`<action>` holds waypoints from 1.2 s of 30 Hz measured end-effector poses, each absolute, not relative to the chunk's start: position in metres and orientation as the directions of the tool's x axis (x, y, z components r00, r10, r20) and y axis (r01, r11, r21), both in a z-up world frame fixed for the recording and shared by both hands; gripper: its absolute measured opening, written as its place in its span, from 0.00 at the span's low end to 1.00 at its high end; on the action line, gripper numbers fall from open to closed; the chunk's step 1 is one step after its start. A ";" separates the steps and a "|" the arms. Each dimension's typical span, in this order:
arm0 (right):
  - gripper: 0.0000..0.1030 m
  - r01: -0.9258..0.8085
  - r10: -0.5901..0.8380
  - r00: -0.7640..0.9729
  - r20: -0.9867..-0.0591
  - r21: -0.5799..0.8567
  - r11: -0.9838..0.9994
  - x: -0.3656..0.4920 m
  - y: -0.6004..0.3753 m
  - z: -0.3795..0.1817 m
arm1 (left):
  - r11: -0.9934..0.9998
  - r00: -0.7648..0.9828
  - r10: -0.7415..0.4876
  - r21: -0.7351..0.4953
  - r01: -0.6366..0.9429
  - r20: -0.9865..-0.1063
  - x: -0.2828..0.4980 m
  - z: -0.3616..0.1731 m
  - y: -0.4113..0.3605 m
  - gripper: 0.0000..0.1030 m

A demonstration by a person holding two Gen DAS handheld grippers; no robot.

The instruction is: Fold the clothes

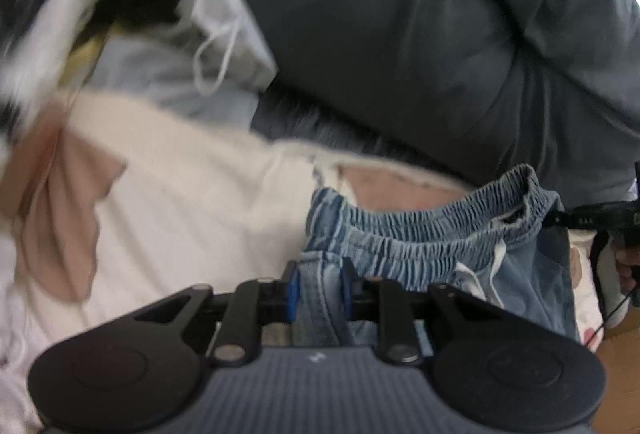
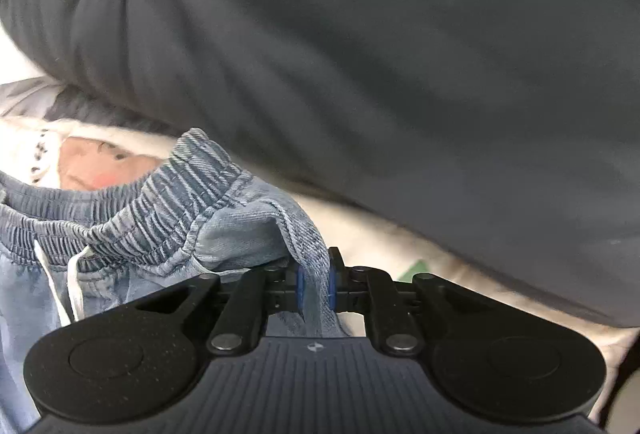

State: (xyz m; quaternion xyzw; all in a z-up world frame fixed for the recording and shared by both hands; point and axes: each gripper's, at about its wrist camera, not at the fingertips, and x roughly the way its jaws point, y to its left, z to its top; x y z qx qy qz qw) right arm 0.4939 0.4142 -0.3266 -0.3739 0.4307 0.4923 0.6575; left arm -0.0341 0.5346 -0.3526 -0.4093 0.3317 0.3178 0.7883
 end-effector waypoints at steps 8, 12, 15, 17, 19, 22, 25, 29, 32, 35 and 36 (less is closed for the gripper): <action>0.24 -0.940 0.260 0.183 -0.948 -0.092 0.329 0.519 0.409 -0.348 | 0.454 0.557 0.208 -0.425 -0.783 -0.804 -0.027 -0.371 0.535 0.37; 0.43 -0.947 0.304 0.169 -0.937 -0.070 0.312 0.520 0.391 -0.332 | 0.459 0.565 0.177 -0.440 -0.772 -0.806 -0.036 -0.367 0.528 0.41; 0.45 -0.958 0.349 0.149 -0.925 -0.047 0.285 0.518 0.371 -0.313 | 0.467 0.556 0.151 -0.436 -0.769 -0.817 -0.041 -0.365 0.521 0.42; 0.47 -0.957 0.375 0.151 -0.915 -0.040 0.288 0.520 0.356 -0.301 | 0.469 0.559 0.127 -0.447 -0.762 -0.819 -0.045 -0.365 0.515 0.45; 0.50 -0.948 0.389 0.156 -0.908 -0.028 0.316 0.525 0.339 -0.294 | 0.475 0.563 0.103 -0.457 -0.752 -0.820 -0.048 -0.364 0.506 0.51; 0.52 -0.940 0.371 0.150 -0.916 -0.016 0.340 0.528 0.318 -0.296 | 0.487 0.567 0.065 -0.470 -0.736 -0.821 -0.053 -0.363 0.491 0.53; 0.52 -0.943 0.317 0.143 -0.938 -0.032 0.331 0.521 0.294 -0.315 | 0.489 0.575 0.008 -0.498 -0.716 -0.818 -0.056 -0.365 0.480 0.55; 0.52 -0.942 0.261 0.148 -0.954 -0.056 0.331 0.509 0.271 -0.337 | 0.497 0.572 -0.042 -0.514 -0.700 -0.819 -0.058 -0.369 0.466 0.56; 0.52 -0.941 0.237 0.150 -0.960 -0.065 0.332 0.507 0.253 -0.346 | 0.497 0.568 -0.071 -0.522 -0.693 -0.820 -0.060 -0.373 0.459 0.55; 0.52 -0.944 0.216 0.152 -0.964 -0.076 0.322 0.502 0.244 -0.353 | 0.481 0.562 -0.109 -0.538 -0.692 -0.820 -0.063 -0.380 0.452 0.55; 0.52 -0.945 0.211 0.151 -0.966 -0.078 0.319 0.501 0.242 -0.354 | 0.476 0.562 -0.125 -0.547 -0.689 -0.817 -0.064 -0.382 0.450 0.55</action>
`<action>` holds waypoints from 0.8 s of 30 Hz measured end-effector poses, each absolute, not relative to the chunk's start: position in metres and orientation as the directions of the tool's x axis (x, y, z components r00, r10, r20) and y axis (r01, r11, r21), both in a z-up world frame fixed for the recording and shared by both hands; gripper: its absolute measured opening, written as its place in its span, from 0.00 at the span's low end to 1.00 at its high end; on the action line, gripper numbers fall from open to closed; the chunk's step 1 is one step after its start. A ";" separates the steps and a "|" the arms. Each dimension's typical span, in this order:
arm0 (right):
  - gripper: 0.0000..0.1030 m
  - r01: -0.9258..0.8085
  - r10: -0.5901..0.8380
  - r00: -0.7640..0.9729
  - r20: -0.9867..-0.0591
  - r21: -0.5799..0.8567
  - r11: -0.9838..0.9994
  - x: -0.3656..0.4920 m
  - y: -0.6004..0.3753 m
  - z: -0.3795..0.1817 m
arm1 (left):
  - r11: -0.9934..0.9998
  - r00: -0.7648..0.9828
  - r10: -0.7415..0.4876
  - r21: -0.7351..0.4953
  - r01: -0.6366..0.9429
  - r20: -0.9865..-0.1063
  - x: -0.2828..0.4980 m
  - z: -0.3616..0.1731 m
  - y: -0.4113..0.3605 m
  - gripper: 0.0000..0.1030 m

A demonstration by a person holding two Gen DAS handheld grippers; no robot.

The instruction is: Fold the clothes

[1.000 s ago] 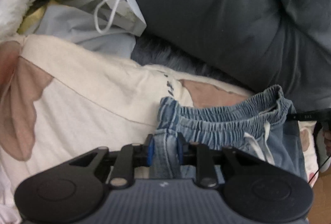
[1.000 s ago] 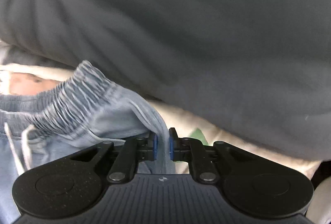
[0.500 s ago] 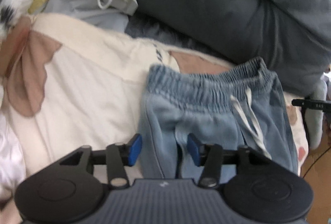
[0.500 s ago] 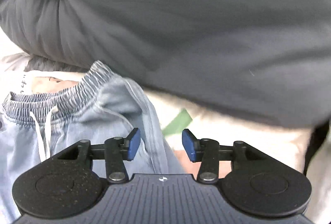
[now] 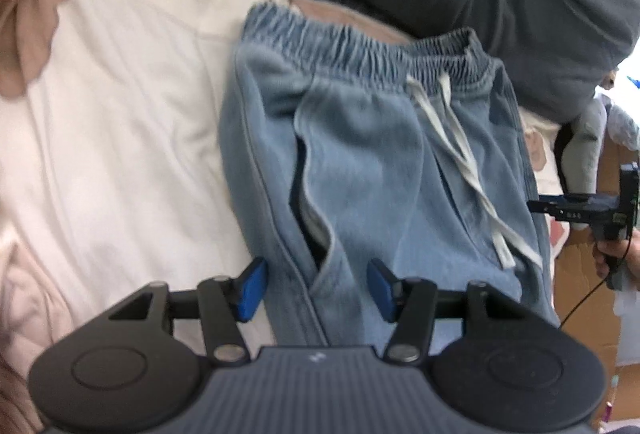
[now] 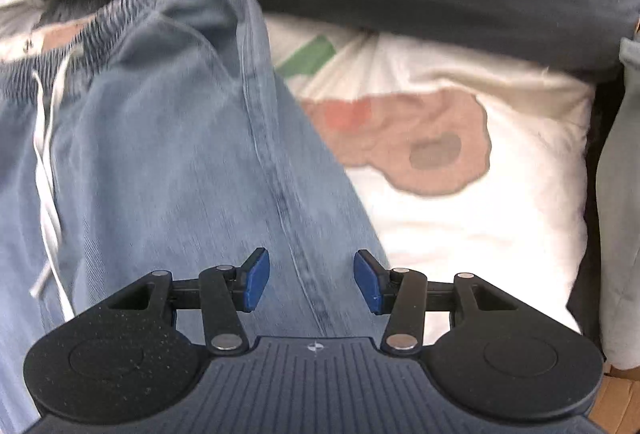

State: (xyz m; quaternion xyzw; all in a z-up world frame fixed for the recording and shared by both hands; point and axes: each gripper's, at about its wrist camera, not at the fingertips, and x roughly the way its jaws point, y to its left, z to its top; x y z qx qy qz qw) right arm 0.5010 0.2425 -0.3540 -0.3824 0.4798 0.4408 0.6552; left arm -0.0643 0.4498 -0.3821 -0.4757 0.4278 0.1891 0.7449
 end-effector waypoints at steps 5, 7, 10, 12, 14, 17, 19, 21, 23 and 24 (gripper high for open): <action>0.52 -0.952 0.176 0.173 -0.969 -0.119 0.281 0.492 0.239 -0.367 | 0.450 0.561 -0.203 -0.586 -0.674 -0.802 -0.069 -0.393 0.432 0.53; 0.53 -0.954 0.168 0.179 -0.969 -0.130 0.270 0.490 0.237 -0.370 | 0.446 0.559 -0.227 -0.596 -0.668 -0.797 -0.068 -0.395 0.427 0.48; 0.51 -0.952 0.158 0.172 -0.972 -0.122 0.281 0.491 0.233 -0.374 | 0.447 0.557 -0.248 -0.604 -0.660 -0.793 -0.065 -0.395 0.424 0.40; 0.33 -0.952 0.157 0.159 -0.975 -0.109 0.285 0.490 0.231 -0.375 | 0.431 0.562 -0.262 -0.617 -0.659 -0.784 -0.064 -0.398 0.425 0.35; 0.23 -0.955 0.153 0.162 -0.975 -0.116 0.272 0.487 0.231 -0.375 | 0.416 0.566 -0.268 -0.623 -0.663 -0.780 -0.066 -0.400 0.426 0.31; 0.00 -0.957 0.147 0.192 -0.970 -0.152 0.249 0.484 0.231 -0.369 | 0.402 0.567 -0.273 -0.628 -0.666 -0.777 -0.068 -0.402 0.428 0.30; 0.00 -0.948 0.147 0.225 -0.963 -0.182 0.260 0.487 0.230 -0.361 | 0.407 0.566 -0.275 -0.628 -0.664 -0.777 -0.068 -0.401 0.428 0.30; 0.00 -0.937 0.148 0.262 -0.954 -0.215 0.275 0.490 0.229 -0.353 | 0.414 0.565 -0.275 -0.627 -0.660 -0.777 -0.066 -0.400 0.428 0.30; 0.00 -0.925 0.146 0.303 -0.942 -0.254 0.282 0.494 0.229 -0.345 | 0.414 0.567 -0.278 -0.629 -0.658 -0.775 -0.064 -0.400 0.428 0.30; 0.00 -0.918 0.145 0.322 -0.935 -0.272 0.289 0.497 0.229 -0.341 | 0.414 0.568 -0.280 -0.631 -0.656 -0.774 -0.063 -0.400 0.429 0.30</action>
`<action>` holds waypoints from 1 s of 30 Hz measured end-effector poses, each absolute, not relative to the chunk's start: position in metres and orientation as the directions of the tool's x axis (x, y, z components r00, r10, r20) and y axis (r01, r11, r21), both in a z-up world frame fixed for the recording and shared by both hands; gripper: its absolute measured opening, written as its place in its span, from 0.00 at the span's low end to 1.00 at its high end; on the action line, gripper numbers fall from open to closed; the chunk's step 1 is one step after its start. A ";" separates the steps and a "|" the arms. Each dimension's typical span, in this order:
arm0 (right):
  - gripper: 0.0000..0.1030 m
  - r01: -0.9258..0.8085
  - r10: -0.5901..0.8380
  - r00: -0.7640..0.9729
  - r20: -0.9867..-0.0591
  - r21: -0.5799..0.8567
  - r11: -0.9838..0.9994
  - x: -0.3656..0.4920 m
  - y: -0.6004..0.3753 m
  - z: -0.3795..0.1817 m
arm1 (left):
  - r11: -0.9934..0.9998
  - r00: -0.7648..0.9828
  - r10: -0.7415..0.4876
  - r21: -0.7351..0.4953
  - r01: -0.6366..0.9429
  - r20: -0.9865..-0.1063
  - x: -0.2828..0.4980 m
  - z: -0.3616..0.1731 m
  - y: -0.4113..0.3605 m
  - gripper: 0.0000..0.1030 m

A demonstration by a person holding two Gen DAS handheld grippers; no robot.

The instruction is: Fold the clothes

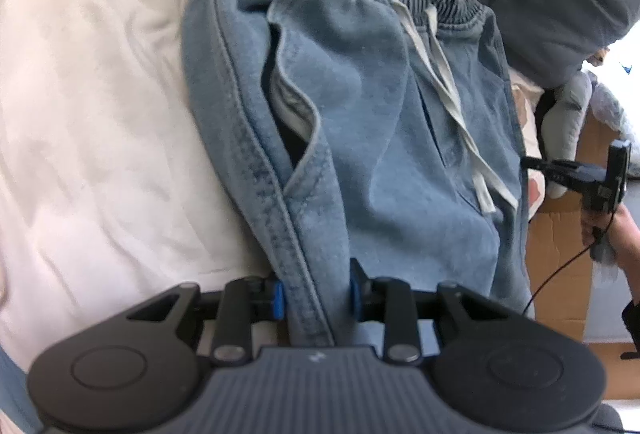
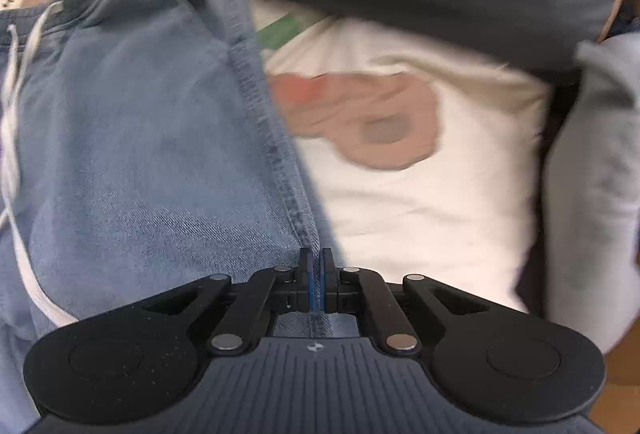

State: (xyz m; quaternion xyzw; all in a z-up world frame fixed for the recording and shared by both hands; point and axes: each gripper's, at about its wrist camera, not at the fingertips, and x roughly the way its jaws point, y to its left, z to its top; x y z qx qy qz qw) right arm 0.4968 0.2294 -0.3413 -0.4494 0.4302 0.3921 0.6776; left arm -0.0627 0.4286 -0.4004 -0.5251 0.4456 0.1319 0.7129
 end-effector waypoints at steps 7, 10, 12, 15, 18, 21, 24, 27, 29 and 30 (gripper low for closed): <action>0.00 -0.884 0.136 0.397 -0.907 -0.338 0.324 0.525 0.242 -0.329 | 0.407 0.577 -0.294 -0.646 -0.645 -0.762 -0.061 -0.405 0.426 0.48; 0.01 -0.889 0.125 0.386 -0.914 -0.332 0.316 0.526 0.241 -0.349 | 0.417 0.580 -0.297 -0.650 -0.635 -0.758 -0.065 -0.407 0.425 0.53; 0.04 -0.889 0.133 0.365 -0.921 -0.302 0.344 0.533 0.239 -0.355 | 0.420 0.583 -0.299 -0.653 -0.630 -0.755 -0.067 -0.408 0.425 0.53; 0.24 -0.882 0.173 0.326 -0.929 -0.233 0.409 0.544 0.228 -0.343 | 0.407 0.588 -0.311 -0.664 -0.628 -0.747 -0.073 -0.410 0.426 0.53; 0.45 -0.884 0.190 0.304 -0.934 -0.202 0.421 0.550 0.213 -0.336 | 0.407 0.587 -0.330 -0.672 -0.619 -0.740 -0.077 -0.411 0.424 0.53; 0.48 -0.895 0.181 0.262 -0.948 -0.169 0.412 0.553 0.198 -0.339 | 0.416 0.581 -0.352 -0.679 -0.605 -0.734 -0.080 -0.412 0.421 0.53; 0.59 -0.905 0.172 0.245 -0.954 -0.162 0.393 0.550 0.189 -0.345 | 0.410 0.574 -0.376 -0.686 -0.601 -0.727 -0.080 -0.413 0.416 0.45; 0.66 -0.917 0.164 0.232 -0.959 -0.159 0.365 0.544 0.183 -0.349 | 0.398 0.568 -0.380 -0.683 -0.612 -0.730 -0.081 -0.416 0.413 0.27; 0.67 -0.926 0.151 0.233 -0.961 -0.172 0.335 0.539 0.181 -0.350 | 0.395 0.560 -0.381 -0.677 -0.621 -0.736 -0.086 -0.417 0.413 0.19; 0.67 -0.931 0.144 0.234 -0.961 -0.179 0.319 0.537 0.180 -0.350 | 0.386 0.566 -0.387 -0.685 -0.618 -0.728 -0.089 -0.416 0.414 0.19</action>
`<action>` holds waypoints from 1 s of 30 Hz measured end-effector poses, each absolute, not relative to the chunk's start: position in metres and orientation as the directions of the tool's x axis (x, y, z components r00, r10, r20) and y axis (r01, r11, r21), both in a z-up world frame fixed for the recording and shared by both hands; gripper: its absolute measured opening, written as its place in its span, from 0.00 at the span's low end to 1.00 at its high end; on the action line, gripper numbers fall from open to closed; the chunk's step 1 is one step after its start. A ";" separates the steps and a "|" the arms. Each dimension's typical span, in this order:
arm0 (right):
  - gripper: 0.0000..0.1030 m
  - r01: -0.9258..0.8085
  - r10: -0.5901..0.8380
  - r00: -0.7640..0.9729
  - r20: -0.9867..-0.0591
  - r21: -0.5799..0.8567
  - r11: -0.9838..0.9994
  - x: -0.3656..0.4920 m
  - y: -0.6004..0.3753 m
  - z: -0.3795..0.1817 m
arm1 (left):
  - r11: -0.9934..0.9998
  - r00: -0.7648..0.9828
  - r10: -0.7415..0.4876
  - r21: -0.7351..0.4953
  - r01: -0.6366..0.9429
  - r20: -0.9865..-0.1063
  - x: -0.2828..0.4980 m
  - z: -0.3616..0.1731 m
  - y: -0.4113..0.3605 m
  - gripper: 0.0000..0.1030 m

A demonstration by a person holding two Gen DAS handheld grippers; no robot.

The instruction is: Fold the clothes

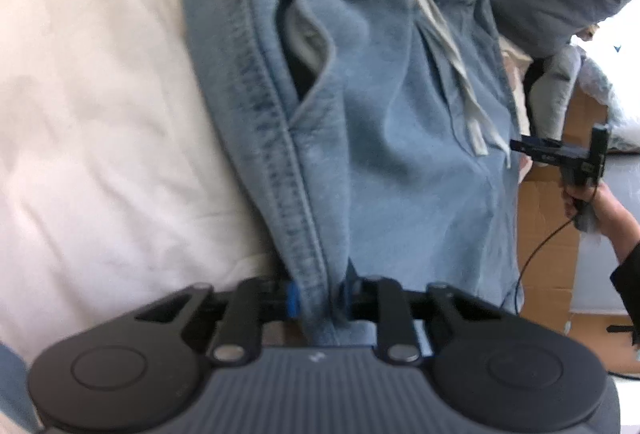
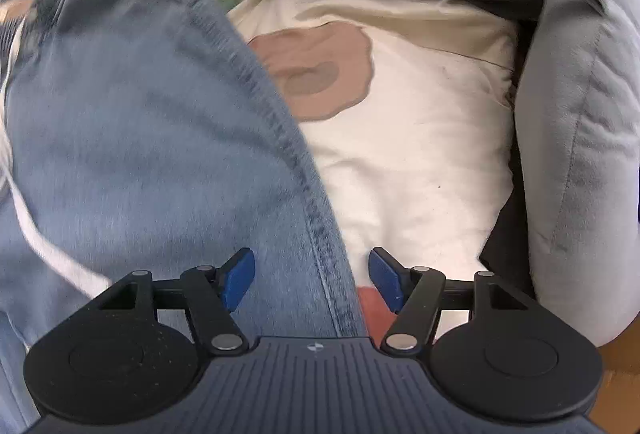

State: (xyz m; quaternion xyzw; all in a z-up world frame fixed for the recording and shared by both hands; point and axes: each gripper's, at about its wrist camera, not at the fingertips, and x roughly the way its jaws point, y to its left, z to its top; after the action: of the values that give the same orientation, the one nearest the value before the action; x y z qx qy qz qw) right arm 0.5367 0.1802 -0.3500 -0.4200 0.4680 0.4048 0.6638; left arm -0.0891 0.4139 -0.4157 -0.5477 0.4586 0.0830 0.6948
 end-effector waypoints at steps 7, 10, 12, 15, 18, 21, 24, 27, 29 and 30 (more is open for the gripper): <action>0.67 -0.925 0.145 0.230 -0.962 -0.171 0.338 0.533 0.167 -0.347 | 0.396 0.579 -0.396 -0.702 -0.592 -0.712 -0.101 -0.401 0.415 0.09; 0.67 -0.921 0.151 0.237 -0.960 -0.173 0.349 0.531 0.165 -0.347 | 0.401 0.581 -0.390 -0.700 -0.591 -0.714 -0.105 -0.397 0.415 0.19; 0.68 -0.919 0.152 0.241 -0.959 -0.175 0.354 0.529 0.165 -0.347 | 0.415 0.571 -0.403 -0.698 -0.583 -0.716 -0.109 -0.397 0.414 0.28; 0.67 -0.920 0.150 0.238 -0.960 -0.174 0.352 0.527 0.163 -0.345 | 0.431 0.569 -0.423 -0.709 -0.558 -0.705 -0.112 -0.397 0.410 0.30; 0.67 -0.922 0.145 0.232 -0.962 -0.170 0.348 0.526 0.160 -0.343 | 0.457 0.551 -0.433 -0.701 -0.548 -0.713 -0.112 -0.401 0.406 0.25; 0.67 -0.921 0.142 0.230 -0.963 -0.169 0.350 0.524 0.158 -0.342 | 0.460 0.554 -0.432 -0.703 -0.543 -0.711 -0.107 -0.405 0.406 0.20; 0.67 -0.919 0.139 0.234 -0.962 -0.172 0.354 0.522 0.157 -0.341 | 0.465 0.563 -0.429 -0.707 -0.532 -0.706 -0.102 -0.407 0.405 0.18; 0.67 -0.921 0.136 0.232 -0.963 -0.173 0.350 0.521 0.158 -0.340 | 0.473 0.581 -0.423 -0.716 -0.514 -0.696 -0.102 -0.403 0.403 0.11; 0.67 -0.922 0.135 0.231 -0.964 -0.172 0.347 0.520 0.158 -0.339 | 0.477 0.573 -0.419 -0.708 -0.521 -0.704 -0.105 -0.402 0.403 0.08; 0.67 -0.922 0.134 0.231 -0.964 -0.173 0.346 0.519 0.158 -0.339 | 0.479 0.569 -0.416 -0.703 -0.526 -0.709 -0.107 -0.401 0.403 0.07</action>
State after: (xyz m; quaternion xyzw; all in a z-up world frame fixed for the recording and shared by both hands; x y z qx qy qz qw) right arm 0.5194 0.1577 -0.3392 -0.4126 0.4773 0.3959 0.6672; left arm -0.1074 0.4028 -0.4012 -0.5089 0.4628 0.0378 0.7248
